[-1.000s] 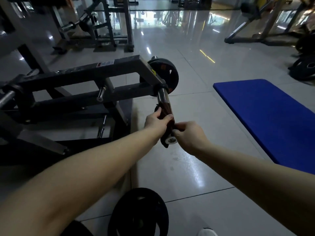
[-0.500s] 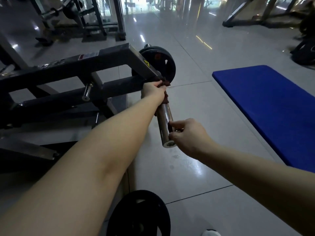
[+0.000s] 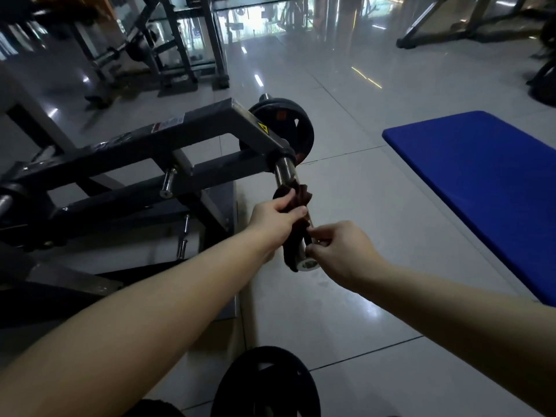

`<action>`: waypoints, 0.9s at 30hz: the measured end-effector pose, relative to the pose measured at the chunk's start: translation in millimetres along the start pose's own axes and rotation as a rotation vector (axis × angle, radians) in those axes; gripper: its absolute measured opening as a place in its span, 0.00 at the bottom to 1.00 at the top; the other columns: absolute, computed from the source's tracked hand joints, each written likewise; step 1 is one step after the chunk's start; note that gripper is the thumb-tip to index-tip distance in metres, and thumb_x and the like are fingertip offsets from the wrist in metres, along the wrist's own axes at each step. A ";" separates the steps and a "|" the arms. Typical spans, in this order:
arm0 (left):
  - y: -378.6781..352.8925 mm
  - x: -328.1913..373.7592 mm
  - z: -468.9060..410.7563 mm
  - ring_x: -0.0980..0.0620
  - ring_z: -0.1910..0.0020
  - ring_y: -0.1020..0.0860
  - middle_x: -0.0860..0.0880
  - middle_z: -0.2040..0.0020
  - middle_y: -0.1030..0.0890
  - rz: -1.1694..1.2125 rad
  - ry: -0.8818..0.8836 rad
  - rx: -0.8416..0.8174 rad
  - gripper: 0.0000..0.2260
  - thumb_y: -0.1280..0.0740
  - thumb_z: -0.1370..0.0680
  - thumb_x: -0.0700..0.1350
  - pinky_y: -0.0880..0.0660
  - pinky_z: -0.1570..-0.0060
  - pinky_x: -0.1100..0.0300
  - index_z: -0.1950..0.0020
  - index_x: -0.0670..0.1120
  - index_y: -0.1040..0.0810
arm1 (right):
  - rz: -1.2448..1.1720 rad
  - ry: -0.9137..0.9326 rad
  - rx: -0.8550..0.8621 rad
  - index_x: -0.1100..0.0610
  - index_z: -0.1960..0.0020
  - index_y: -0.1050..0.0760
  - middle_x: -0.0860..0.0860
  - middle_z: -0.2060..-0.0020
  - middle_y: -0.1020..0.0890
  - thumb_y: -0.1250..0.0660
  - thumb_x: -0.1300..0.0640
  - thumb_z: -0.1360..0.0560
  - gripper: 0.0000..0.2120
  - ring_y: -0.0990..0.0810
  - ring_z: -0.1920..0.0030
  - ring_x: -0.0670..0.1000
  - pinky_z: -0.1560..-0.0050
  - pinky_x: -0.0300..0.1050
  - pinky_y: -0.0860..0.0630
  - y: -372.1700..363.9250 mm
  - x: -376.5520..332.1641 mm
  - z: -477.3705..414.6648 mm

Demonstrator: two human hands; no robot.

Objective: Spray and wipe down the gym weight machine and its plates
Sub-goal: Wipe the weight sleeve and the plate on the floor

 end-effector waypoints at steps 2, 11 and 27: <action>-3.6 10.4 -13.7 0.57 0.50 0.20 0.49 0.37 0.20 0.057 0.000 0.033 0.22 0.30 0.19 0.42 0.22 0.60 0.67 0.26 0.53 0.26 | 0.004 -0.001 0.008 0.54 0.37 0.17 0.41 0.71 0.27 0.32 0.62 0.25 0.17 0.27 0.74 0.37 0.72 0.27 0.33 -1.1 1.7 -3.3; -11.0 24.7 -8.7 0.58 0.56 0.22 0.53 0.46 0.21 -0.006 -0.030 0.180 0.17 0.33 0.17 0.46 0.27 0.73 0.70 0.28 0.54 0.24 | -0.203 -0.195 -0.012 0.52 0.43 0.15 0.52 0.51 0.14 0.31 0.65 0.25 0.15 0.15 0.52 0.53 0.48 0.49 0.16 11.2 9.4 -3.2; -0.8 -1.5 115.4 0.49 0.48 0.18 0.50 0.44 0.16 -0.280 -0.156 0.134 0.13 0.32 0.19 0.43 0.19 0.48 0.56 0.35 0.54 0.18 | -0.588 -0.372 -0.004 0.58 0.53 0.20 0.57 0.53 0.19 0.31 0.52 0.22 0.09 0.22 0.53 0.54 0.45 0.52 0.21 2.2 0.9 40.0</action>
Point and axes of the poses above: each hand's wrist, its own z-axis away from the middle knuckle, its own y-axis out of the back of the hand, x = y × z, the point moved 5 cm from there along -z, towards the middle knuckle
